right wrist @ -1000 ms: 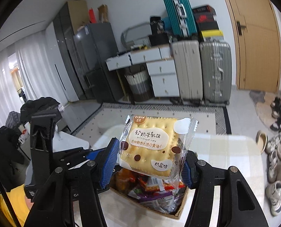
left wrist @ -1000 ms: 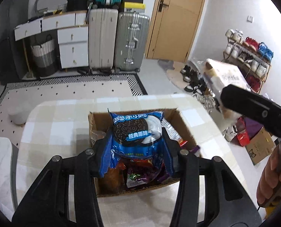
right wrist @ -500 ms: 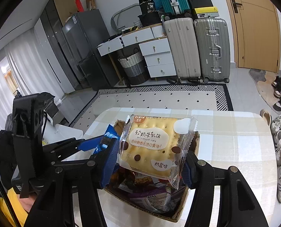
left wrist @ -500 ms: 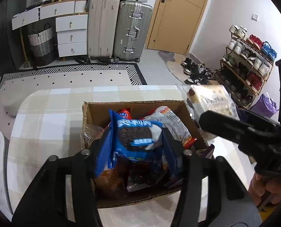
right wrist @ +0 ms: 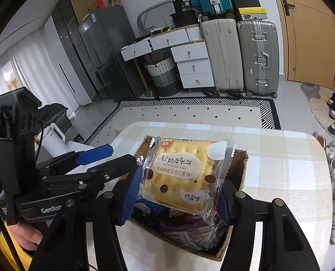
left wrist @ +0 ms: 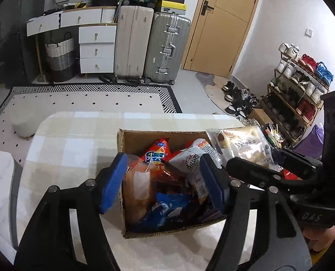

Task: Organize snacks
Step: 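Open both tools to release the packs into the box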

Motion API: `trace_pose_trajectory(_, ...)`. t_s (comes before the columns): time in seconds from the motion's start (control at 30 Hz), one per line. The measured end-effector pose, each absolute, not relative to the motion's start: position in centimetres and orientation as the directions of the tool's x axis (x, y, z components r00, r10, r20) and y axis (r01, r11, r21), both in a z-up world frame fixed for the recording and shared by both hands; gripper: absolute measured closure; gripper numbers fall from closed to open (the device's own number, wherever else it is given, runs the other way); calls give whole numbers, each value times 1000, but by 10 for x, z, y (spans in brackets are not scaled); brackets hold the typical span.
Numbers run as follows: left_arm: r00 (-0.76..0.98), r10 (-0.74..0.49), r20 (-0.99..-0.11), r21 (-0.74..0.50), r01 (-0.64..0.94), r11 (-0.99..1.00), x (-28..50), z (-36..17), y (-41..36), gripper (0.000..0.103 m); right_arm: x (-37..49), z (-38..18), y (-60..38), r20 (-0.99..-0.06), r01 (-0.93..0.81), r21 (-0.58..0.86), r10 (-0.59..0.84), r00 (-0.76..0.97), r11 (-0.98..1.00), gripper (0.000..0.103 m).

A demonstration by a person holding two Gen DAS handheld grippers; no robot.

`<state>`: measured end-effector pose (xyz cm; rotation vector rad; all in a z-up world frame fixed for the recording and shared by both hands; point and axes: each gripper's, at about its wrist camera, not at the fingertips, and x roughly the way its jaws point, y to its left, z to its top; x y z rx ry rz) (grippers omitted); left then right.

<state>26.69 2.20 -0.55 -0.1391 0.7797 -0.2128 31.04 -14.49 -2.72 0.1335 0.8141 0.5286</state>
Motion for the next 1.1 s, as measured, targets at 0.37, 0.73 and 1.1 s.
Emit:
trace_pose_trajectory(0.37,707,-131,-695,-118,68,991,233,2,36,30,318,-43,-129,-695,-407,287,481,534,867,43)
trace_pose_trajectory(0.73,720,-48,-692,-64,4,998,223,15,47,23,317,-48,-122,-697,-418,258,467,543,871,42)
trace_pose_trajectory(1.1,735,-38,-677,-47,9,999,197,34,37,23,292,-10,-145,-621,-384,267,463,632,884,42)
